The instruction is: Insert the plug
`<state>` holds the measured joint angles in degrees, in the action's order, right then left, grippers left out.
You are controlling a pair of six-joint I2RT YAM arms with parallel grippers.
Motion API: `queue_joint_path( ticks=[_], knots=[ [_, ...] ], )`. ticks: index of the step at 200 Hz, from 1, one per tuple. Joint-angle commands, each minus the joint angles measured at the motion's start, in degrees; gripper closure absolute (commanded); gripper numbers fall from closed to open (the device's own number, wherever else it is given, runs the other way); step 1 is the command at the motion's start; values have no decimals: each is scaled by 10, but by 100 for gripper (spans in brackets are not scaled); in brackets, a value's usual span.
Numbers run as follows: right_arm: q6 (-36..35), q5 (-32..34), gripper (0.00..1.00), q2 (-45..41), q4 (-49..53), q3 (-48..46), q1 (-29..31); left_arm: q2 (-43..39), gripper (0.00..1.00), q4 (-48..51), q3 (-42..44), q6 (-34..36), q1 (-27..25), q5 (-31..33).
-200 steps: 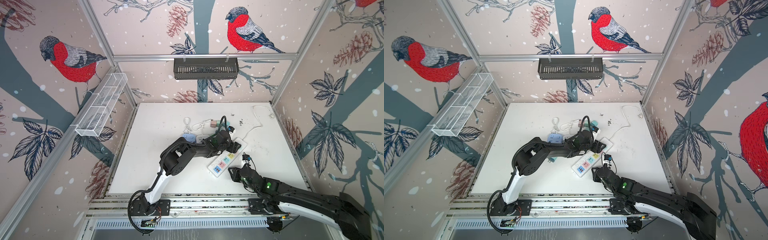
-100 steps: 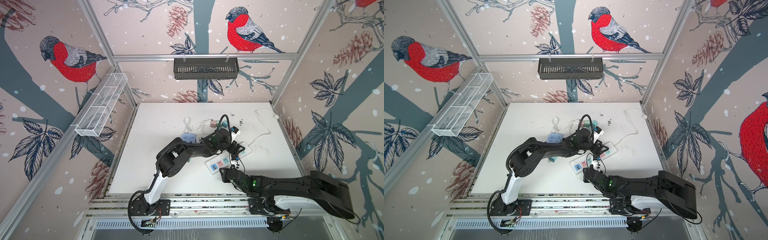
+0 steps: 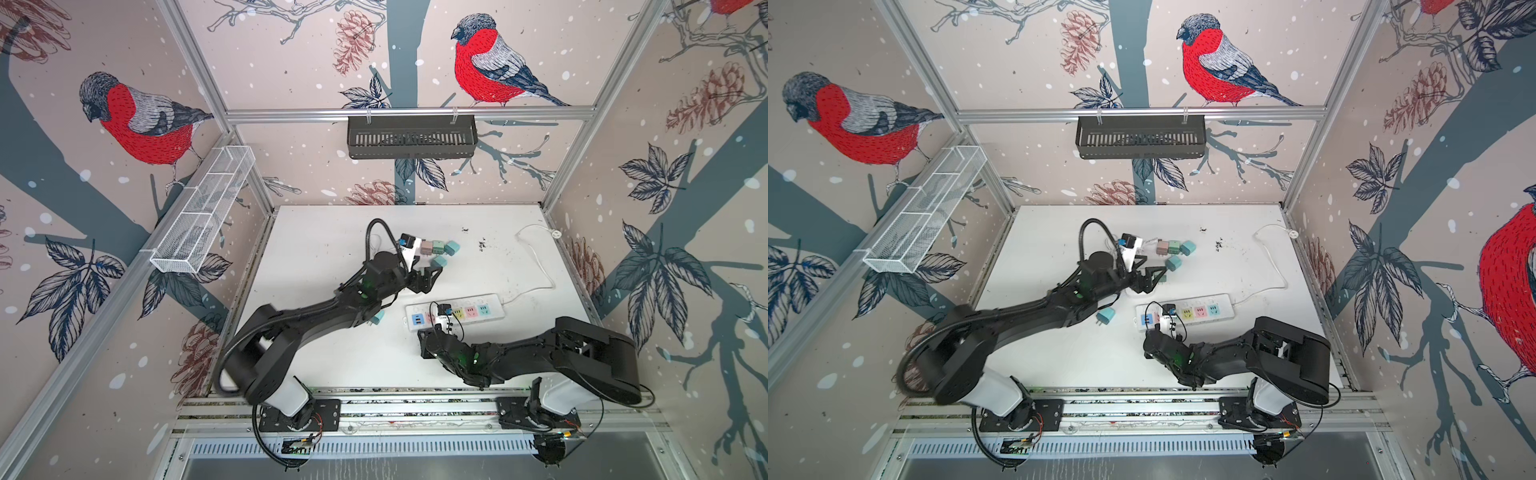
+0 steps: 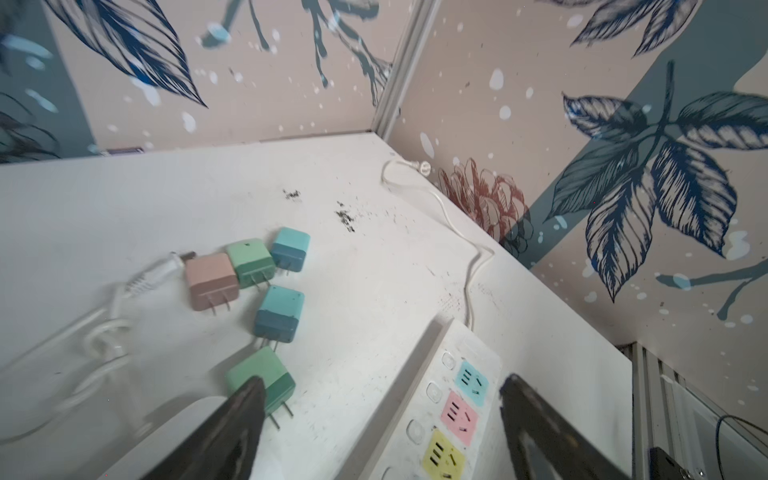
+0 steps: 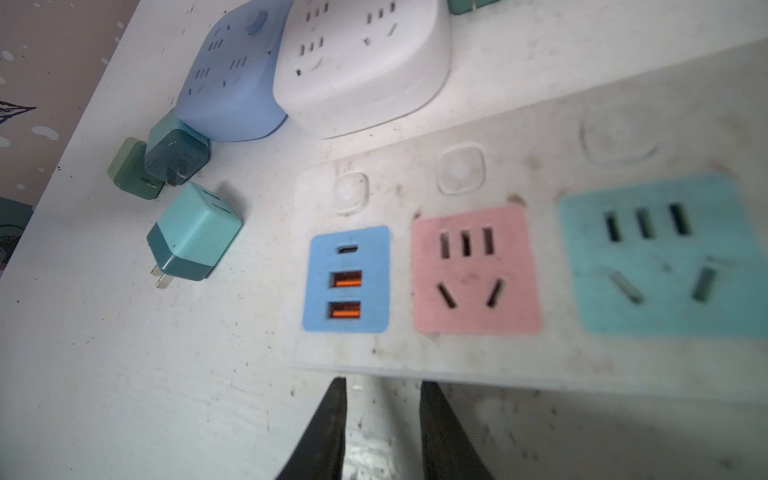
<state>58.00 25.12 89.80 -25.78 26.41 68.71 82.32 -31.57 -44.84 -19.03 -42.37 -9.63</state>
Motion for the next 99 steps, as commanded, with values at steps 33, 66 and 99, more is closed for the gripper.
queue_joint_path(
  ticks=[33,66,99],
  knots=[
    [-99,14,64,-23,24,77,-15,-333,4,26,181,25,7,245],
    [-130,38,57,-126,72,91,-53,-513,3,116,252,16,10,338],
    [-145,68,46,-245,175,113,-153,-577,3,155,287,8,11,346]
  ],
)
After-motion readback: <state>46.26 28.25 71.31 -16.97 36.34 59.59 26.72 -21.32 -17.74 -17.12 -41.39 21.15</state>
